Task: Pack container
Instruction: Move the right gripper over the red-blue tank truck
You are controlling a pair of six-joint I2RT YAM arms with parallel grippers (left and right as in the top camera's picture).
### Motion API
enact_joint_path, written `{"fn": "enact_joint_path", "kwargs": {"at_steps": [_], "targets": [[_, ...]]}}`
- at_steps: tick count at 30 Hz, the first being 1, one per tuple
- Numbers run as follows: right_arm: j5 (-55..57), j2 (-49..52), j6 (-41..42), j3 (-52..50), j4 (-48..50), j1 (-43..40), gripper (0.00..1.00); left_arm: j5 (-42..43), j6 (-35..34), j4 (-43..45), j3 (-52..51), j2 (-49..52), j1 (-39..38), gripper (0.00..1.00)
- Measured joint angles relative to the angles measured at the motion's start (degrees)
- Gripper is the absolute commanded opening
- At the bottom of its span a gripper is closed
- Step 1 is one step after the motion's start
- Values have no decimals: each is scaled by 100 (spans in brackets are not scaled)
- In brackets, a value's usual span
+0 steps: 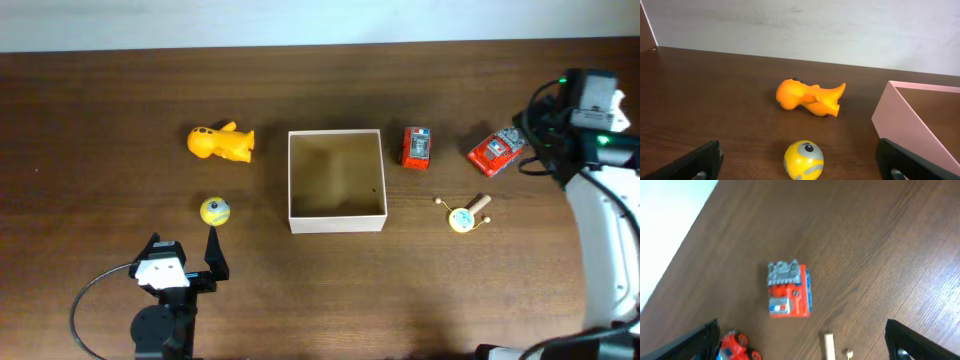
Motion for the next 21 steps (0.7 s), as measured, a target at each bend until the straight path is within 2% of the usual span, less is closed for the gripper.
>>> {"fn": "enact_joint_path", "kwargs": {"at_steps": [10,21], "targets": [[-929,741,-46,0,828,-330,99,0,0,0,2,0,0,99],[-1163,846,-457,0,-11,-317,99,0,0,0,0,0,0,99]]}}
